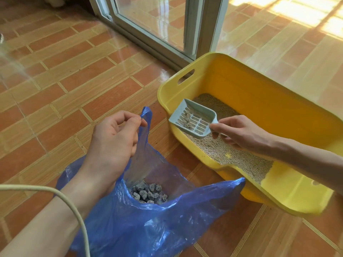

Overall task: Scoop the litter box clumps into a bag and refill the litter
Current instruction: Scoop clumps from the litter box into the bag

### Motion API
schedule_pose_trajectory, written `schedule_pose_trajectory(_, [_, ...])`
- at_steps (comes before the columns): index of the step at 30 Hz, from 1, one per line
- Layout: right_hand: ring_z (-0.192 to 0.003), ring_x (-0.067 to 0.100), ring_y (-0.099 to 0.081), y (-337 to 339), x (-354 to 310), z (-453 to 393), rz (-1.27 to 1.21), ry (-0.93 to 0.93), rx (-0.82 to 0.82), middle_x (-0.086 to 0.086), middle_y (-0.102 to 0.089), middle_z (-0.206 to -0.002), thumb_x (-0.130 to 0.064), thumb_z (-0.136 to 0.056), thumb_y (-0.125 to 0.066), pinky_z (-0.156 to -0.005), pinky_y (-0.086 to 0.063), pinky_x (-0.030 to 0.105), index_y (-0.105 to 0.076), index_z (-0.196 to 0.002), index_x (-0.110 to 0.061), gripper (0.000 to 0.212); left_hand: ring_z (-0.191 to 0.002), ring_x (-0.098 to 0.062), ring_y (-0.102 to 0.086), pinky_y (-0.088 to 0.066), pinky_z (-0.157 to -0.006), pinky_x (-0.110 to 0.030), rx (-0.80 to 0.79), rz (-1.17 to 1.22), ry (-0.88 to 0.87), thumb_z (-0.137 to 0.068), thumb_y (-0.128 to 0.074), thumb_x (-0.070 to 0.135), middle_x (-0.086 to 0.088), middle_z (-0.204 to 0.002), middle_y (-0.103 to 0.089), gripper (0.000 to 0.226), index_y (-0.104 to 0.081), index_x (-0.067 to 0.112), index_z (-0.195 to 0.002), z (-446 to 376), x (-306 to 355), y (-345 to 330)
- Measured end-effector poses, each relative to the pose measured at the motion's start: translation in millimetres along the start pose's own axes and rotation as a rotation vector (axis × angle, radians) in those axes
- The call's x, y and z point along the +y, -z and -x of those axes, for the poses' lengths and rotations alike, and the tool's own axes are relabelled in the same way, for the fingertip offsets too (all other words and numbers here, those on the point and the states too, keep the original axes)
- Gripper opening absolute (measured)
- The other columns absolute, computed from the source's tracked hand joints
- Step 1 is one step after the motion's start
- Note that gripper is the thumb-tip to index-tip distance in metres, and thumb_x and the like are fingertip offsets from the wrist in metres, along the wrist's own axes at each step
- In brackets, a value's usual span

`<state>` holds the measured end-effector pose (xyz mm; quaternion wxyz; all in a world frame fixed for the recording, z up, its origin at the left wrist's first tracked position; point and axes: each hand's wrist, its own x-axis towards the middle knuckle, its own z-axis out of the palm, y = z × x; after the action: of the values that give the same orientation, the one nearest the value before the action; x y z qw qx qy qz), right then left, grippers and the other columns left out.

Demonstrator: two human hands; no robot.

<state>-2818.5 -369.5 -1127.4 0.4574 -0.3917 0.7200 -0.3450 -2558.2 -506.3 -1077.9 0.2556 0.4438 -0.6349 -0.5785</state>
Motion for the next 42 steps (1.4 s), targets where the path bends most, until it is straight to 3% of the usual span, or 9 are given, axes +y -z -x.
schedule_pose_trajectory(6, [-0.048, 0.012, -0.029, -9.5, -27.2, 24.6, 0.107, 0.046, -0.202, -0.004, -0.039, -0.055, -0.043, -0.096, -0.057, -0.043, -0.025, 0.022, -0.07, -0.082, -0.003, 0.044, -0.042, -0.012, -0.022, -0.021, -0.039, -0.019, 0.031, 0.01, -0.036, -0.104, -0.051, 0.019, 0.006, -0.051, -0.033, 0.021, -0.065, 0.01, -0.09, 1.9, 3.4, 9.1])
schedule_pose_trajectory(10, [-0.052, 0.012, -0.034, -27.1, -38.1, 24.9, 0.386, 0.087, -0.29, -0.007, -0.042, -0.057, -0.05, -0.097, -0.057, -0.048, -0.029, 0.033, -0.065, -0.081, -0.005, 0.049, -0.043, -0.013, -0.022, -0.021, -0.04, -0.02, 0.026, 0.009, -0.041, -0.105, -0.051, 0.02, 0.007, -0.051, -0.034, 0.022, -0.065, 0.012, -0.09, 3.3, 4.9, 9.8])
schedule_pose_trajectory(17, [-0.061, 0.023, -0.049, -68.7, -43.7, 14.4, 0.804, 0.171, -0.273, 0.007, -0.054, -0.064, -0.055, -0.095, -0.053, -0.054, -0.041, 0.037, -0.057, -0.072, -0.016, 0.046, -0.043, -0.013, -0.021, -0.02, -0.04, -0.02, 0.043, 0.003, -0.044, -0.105, -0.05, 0.016, 0.002, -0.054, -0.031, 0.022, -0.064, 0.008, -0.091, 6.5, 8.5, 11.6])
schedule_pose_trajectory(23, [-0.087, 0.032, -0.066, -106.6, -36.4, 11.9, 1.156, 0.374, -0.16, 0.005, -0.069, -0.087, -0.045, -0.098, -0.044, -0.061, -0.039, 0.031, -0.064, -0.092, -0.016, 0.036, -0.044, -0.014, -0.022, -0.022, -0.041, -0.02, 0.047, -0.035, -0.039, -0.104, -0.051, 0.019, -0.001, -0.056, -0.033, 0.022, -0.066, 0.007, -0.092, 9.1, 8.5, 15.4])
schedule_pose_trajectory(29, [-0.062, 0.031, -0.066, -123.1, -31.3, 7.2, 1.353, 0.54, -0.073, 0.007, -0.067, -0.069, -0.03, -0.092, -0.058, -0.045, -0.032, 0.03, -0.061, -0.077, -0.012, 0.024, -0.046, -0.016, -0.022, -0.02, -0.042, -0.022, 0.042, -0.031, -0.033, -0.104, -0.052, 0.019, -0.003, -0.057, -0.033, 0.023, -0.066, 0.006, -0.093, 8.5, 7.4, 12.8])
schedule_pose_trajectory(32, [-0.043, 0.027, -0.058, -126.4, -25.7, 9.4, 1.428, 0.538, -0.088, 0.005, -0.058, -0.051, -0.025, -0.077, -0.073, -0.038, -0.016, 0.025, -0.056, -0.063, -0.014, 0.025, -0.046, -0.017, -0.022, -0.02, -0.043, -0.021, 0.037, -0.027, -0.035, -0.104, -0.052, 0.019, -0.002, -0.057, -0.033, 0.022, -0.066, 0.008, -0.09, 7.7, 6.7, 10.8])
schedule_pose_trajectory(36, [-0.03, 0.024, -0.046, -120.6, -28.1, 16.4, 1.418, 0.521, -0.044, 0.002, -0.046, -0.04, -0.031, -0.066, -0.08, -0.044, 0.006, 0.023, -0.047, -0.054, -0.017, 0.038, -0.042, -0.012, -0.024, -0.021, -0.041, -0.02, 0.03, -0.032, -0.035, -0.104, -0.052, 0.019, 0.003, -0.054, -0.035, 0.023, -0.066, 0.01, -0.088, 7.2, 5.6, 8.4])
schedule_pose_trajectory(39, [-0.032, 0.023, -0.041, -112.8, -32.0, 20.8, 1.381, 0.503, -0.047, 0.002, -0.043, -0.042, -0.034, -0.079, -0.07, -0.042, 0.004, 0.024, -0.048, -0.06, -0.018, 0.033, -0.041, -0.011, -0.025, -0.023, -0.041, -0.019, 0.032, -0.031, -0.034, -0.104, -0.052, 0.018, 0.004, -0.053, -0.035, 0.023, -0.066, 0.011, -0.087, 6.7, 5.5, 7.5])
schedule_pose_trajectory(42, [-0.038, 0.023, -0.033, -105.7, -31.3, 21.4, 1.306, 0.527, 0.019, 0.001, -0.039, -0.049, -0.033, -0.094, -0.05, -0.038, -0.015, 0.026, -0.053, -0.071, -0.016, 0.028, -0.042, -0.012, -0.025, -0.022, -0.042, -0.02, 0.029, -0.034, -0.037, -0.104, -0.052, 0.019, 0.004, -0.054, -0.035, 0.024, -0.066, 0.012, -0.086, 6.1, 5.4, 6.1])
